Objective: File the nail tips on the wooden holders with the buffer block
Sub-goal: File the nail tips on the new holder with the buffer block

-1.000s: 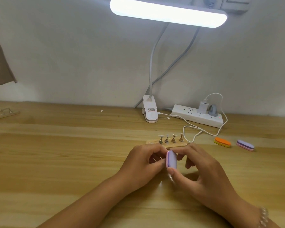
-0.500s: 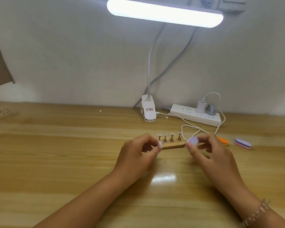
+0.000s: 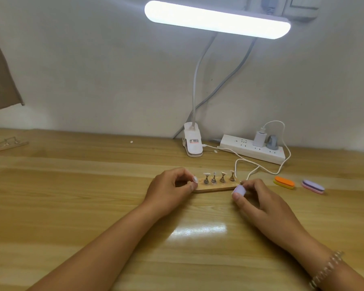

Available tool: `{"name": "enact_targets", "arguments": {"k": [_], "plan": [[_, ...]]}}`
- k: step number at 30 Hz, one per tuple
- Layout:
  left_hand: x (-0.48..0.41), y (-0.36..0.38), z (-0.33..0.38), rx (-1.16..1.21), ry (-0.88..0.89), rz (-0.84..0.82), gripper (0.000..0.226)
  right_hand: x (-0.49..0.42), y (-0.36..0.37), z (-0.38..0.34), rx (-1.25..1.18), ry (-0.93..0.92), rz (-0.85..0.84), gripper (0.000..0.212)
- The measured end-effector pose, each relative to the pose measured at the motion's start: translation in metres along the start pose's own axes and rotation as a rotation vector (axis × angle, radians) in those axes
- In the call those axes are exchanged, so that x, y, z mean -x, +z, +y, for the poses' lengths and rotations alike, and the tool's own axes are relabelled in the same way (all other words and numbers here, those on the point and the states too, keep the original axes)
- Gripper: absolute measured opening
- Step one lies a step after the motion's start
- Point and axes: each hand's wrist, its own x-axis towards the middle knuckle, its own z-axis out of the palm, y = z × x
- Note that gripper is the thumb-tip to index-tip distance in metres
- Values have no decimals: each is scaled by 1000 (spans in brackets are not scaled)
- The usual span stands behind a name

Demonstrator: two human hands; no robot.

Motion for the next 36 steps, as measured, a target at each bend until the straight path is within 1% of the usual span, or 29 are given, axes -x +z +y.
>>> {"name": "enact_targets", "arguments": {"k": [4, 8, 15, 20, 25, 31, 36], "plan": [[1, 1, -1, -51, -1, 14, 5, 4, 2, -3, 53, -45, -5, 28], [-1, -2, -3, 0, -20, 1, 10, 6, -3, -7, 7, -22, -3, 30], [-2, -13, -6, 52, -30, -108, 14, 9, -3, -8, 63, -60, 26, 31], [-1, -16, -6, 37, -10, -134, 10, 10, -1, -6, 114, -91, -3, 28], [0, -20, -5, 32, 3, -172, 12, 11, -1, -7, 103, -107, 0, 29], [5, -16, -3, -63, 39, -133, 15, 13, -4, -11, 54, -112, 12, 26], [9, -11, -3, -218, 153, -41, 17, 13, -2, -11, 58, -145, 6, 27]]}}
